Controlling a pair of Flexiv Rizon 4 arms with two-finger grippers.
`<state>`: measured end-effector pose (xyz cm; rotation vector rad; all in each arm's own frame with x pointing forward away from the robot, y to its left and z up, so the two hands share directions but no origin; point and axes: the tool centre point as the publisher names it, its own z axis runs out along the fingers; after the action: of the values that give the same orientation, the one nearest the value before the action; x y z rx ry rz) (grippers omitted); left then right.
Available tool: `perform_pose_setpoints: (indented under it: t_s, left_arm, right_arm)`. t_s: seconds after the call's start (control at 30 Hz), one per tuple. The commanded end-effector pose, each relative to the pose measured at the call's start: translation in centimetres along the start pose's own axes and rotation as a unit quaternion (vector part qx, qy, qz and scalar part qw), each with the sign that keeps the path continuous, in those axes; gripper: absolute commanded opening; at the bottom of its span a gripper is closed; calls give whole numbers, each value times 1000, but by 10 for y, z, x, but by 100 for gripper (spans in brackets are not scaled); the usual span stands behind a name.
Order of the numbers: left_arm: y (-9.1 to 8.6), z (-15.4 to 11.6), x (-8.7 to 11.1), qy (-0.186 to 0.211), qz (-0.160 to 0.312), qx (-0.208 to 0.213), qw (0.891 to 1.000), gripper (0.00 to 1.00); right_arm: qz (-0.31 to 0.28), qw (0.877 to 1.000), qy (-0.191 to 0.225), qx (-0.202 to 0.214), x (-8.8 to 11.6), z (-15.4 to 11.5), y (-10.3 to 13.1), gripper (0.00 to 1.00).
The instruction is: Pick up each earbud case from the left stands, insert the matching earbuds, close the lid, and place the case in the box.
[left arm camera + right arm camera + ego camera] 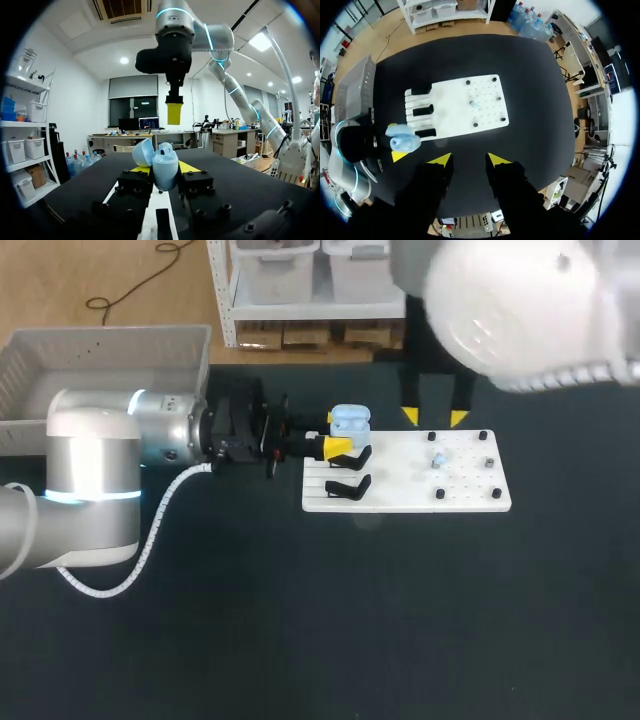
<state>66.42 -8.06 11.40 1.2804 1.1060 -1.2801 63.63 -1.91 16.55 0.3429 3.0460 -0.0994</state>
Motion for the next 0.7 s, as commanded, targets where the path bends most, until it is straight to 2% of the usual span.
perform_pose_setpoints:
  t_s: [0.03,0.3,0.6,0.7]
  left_arm:
    - [1,0,0,0,0,1,1000,0]
    - [1,0,0,0,0,1,1000,0]
    - [1,0,0,0,0,1,1000,0]
    - [1,0,0,0,0,1,1000,0]
  right_arm:
    - [3,980,-92,-175,-5,17,-17,42]
    - [-17,982,-53,-182,-21,45,-15,40]
    - [-44,992,-52,-108,-37,83,-14,43]
    - [-48,993,-48,-95,-41,94,-13,43]
